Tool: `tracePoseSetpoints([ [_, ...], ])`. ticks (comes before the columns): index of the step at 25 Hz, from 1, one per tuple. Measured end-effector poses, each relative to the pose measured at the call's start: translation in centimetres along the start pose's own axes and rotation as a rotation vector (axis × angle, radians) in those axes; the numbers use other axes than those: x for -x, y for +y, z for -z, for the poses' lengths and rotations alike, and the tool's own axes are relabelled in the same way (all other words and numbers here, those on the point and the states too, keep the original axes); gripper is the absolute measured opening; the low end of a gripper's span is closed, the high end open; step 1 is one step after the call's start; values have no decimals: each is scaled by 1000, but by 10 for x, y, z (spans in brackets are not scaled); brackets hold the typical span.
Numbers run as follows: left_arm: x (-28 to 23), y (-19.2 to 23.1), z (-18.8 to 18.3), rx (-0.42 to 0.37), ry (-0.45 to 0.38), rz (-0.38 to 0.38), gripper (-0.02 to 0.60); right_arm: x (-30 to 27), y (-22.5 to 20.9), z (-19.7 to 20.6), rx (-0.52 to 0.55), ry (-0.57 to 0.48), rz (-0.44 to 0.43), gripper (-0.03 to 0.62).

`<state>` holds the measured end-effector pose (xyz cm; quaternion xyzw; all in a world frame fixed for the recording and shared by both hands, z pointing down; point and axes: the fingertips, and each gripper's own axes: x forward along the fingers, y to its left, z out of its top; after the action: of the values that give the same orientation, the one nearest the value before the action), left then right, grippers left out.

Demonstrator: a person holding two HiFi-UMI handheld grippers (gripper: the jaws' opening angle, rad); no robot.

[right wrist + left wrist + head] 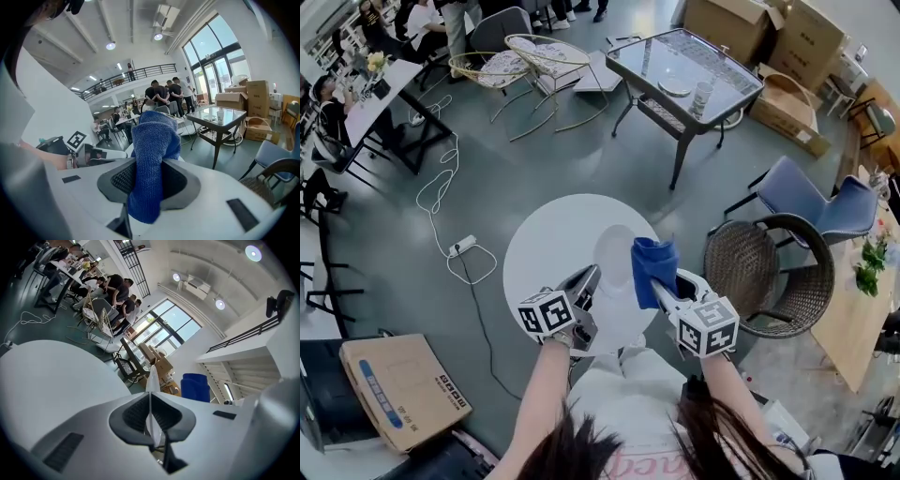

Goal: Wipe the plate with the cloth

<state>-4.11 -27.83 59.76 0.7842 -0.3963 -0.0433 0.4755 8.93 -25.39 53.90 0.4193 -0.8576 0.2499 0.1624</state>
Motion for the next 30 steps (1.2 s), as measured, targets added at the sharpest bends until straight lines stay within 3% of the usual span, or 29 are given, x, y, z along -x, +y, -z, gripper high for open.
tracePoseSetpoints([
  [6, 13, -29, -33, -32, -73, 60, 18, 24, 8, -52, 41, -131, 18, 133],
  [15, 26, -77, -63, -155, -127, 118, 18, 42, 20, -91, 75, -240, 11, 133],
  [22, 31, -112, -80, -233, -170, 154, 18, 17, 75, -152, 92, -372, -156, 133],
  [30, 45, -120, -90, -249, -199, 166, 19, -21, 73, -158, 205, -311, -70, 133],
])
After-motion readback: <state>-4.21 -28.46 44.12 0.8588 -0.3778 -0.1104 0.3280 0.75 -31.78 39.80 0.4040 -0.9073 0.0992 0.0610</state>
